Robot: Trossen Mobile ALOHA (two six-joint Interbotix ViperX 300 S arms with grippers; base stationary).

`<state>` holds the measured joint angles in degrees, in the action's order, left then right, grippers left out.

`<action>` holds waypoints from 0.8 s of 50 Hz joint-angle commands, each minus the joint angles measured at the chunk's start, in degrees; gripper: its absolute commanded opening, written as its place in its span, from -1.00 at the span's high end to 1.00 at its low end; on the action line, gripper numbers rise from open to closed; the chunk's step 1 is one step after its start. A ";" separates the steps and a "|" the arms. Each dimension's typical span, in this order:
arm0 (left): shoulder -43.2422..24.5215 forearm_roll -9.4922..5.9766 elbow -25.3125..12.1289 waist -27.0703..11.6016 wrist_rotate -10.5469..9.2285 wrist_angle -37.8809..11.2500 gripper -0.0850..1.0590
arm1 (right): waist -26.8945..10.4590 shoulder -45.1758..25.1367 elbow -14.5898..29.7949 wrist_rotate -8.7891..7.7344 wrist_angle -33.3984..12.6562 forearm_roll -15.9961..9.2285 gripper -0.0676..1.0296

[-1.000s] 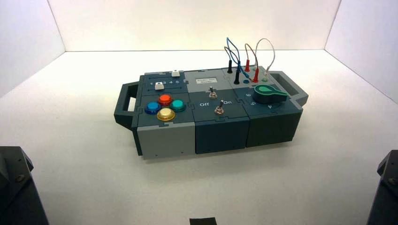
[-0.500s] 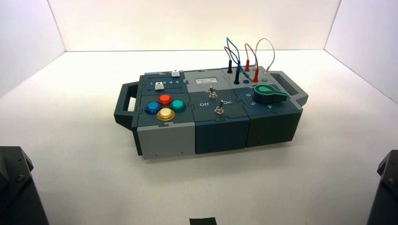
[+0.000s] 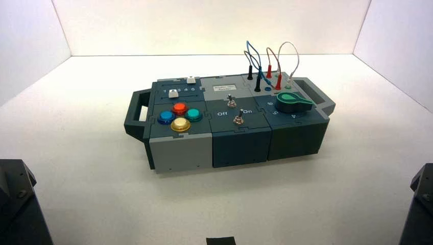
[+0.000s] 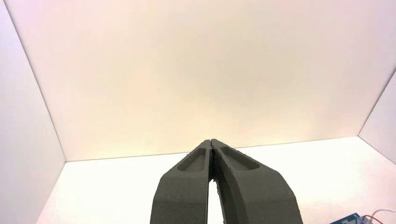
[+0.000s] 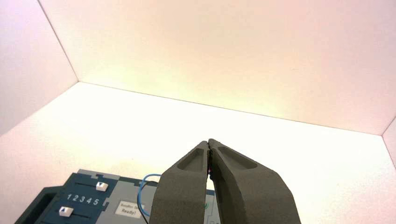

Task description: Pull the blue wire.

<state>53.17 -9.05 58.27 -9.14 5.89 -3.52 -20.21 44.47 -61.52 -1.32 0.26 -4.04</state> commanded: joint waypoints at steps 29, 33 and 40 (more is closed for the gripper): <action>-2.72 -0.53 -6.33 -0.44 -1.32 0.00 0.91 | 0.44 -1.32 5.10 -0.26 -5.36 1.49 0.91; -2.02 -0.53 -5.80 -0.44 -1.32 -1.14 0.91 | 0.44 -0.70 4.83 -0.26 -5.36 1.49 0.92; -0.88 -0.53 -4.57 -0.44 -1.41 -2.55 0.91 | 0.44 -0.09 4.13 -0.26 -5.89 1.49 0.92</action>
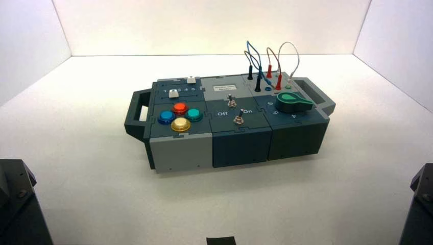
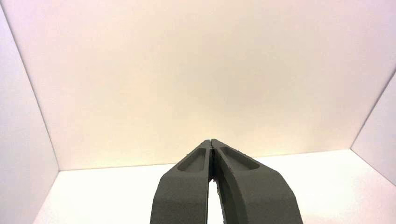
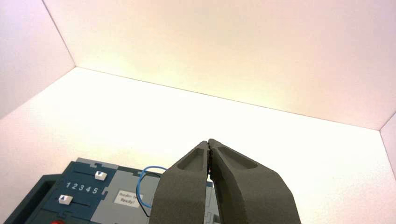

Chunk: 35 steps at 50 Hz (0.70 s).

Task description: Pull the blue wire.

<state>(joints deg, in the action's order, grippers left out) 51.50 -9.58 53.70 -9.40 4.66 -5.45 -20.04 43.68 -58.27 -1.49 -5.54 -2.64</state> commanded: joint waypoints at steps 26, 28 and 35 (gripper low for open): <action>9.32 -0.18 4.75 -0.18 -2.46 -6.15 0.91 | 0.26 6.86 -1.93 0.00 -3.78 -0.09 0.91; 10.11 -0.26 5.10 -0.18 -2.55 -6.94 0.91 | 0.26 7.82 -2.29 0.00 -4.31 -0.09 0.91; 12.13 -0.26 5.80 -0.18 -2.90 -10.28 0.91 | 0.26 10.99 -2.99 0.18 -5.71 -0.44 0.92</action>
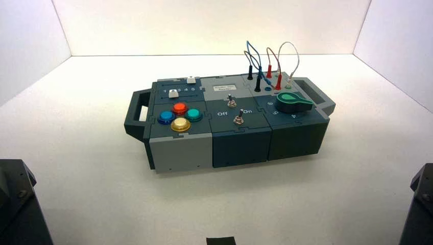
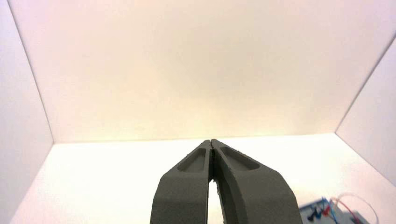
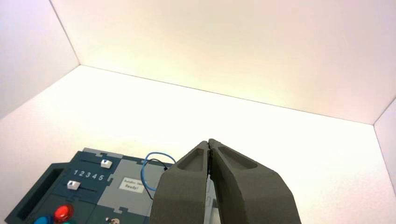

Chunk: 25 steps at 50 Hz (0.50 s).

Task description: Pull the blue wire.

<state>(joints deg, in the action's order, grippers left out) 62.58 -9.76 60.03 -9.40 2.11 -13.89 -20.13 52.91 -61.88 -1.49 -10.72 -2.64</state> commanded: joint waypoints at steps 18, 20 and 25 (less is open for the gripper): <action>8.70 -0.09 1.14 -0.18 -3.60 -5.80 0.91 | 0.00 3.34 -0.09 -0.09 -2.11 -0.70 0.91; 9.05 -0.09 1.23 -0.18 -3.78 -5.89 0.91 | 0.00 3.52 0.00 -0.09 -2.29 -0.62 0.92; 8.96 -0.09 1.41 -0.18 -4.31 -5.89 0.91 | 0.00 3.60 0.00 -0.35 -2.20 -0.26 0.91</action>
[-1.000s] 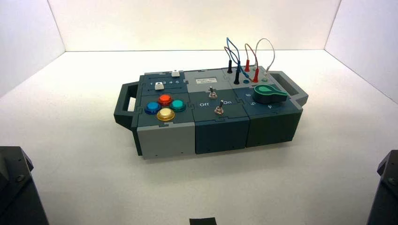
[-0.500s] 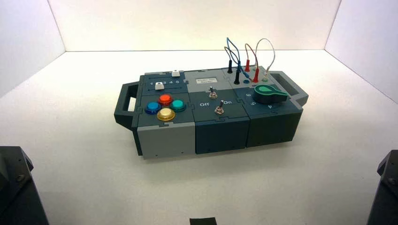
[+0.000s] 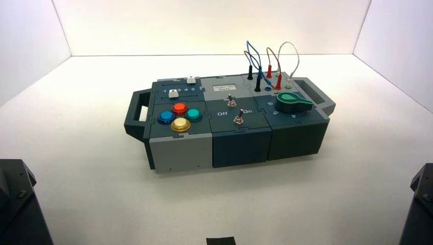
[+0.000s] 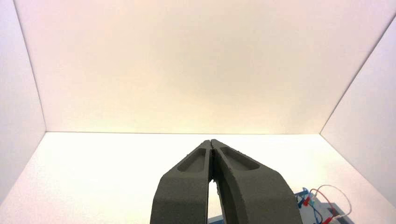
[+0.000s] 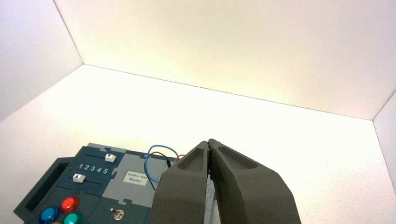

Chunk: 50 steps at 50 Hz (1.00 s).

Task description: Pull the blue wire.

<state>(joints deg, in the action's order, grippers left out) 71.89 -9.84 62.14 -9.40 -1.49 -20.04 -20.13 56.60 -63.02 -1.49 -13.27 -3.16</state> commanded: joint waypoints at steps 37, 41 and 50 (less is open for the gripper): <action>-0.53 -0.35 -1.76 -0.18 -4.39 -2.37 0.91 | -0.79 0.26 -1.05 -0.53 1.76 1.67 0.92; -1.05 -0.35 -1.76 -0.18 -4.31 -2.29 0.91 | -0.79 0.26 -1.23 -0.53 2.72 2.11 0.92; -2.46 -0.09 -1.32 -0.18 -4.04 -2.46 0.91 | -0.62 0.00 -1.32 -0.53 4.57 3.87 0.91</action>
<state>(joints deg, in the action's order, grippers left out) 70.84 -10.11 62.31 -9.40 -5.63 -22.68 -20.65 57.04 -65.13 -1.85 -10.11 0.00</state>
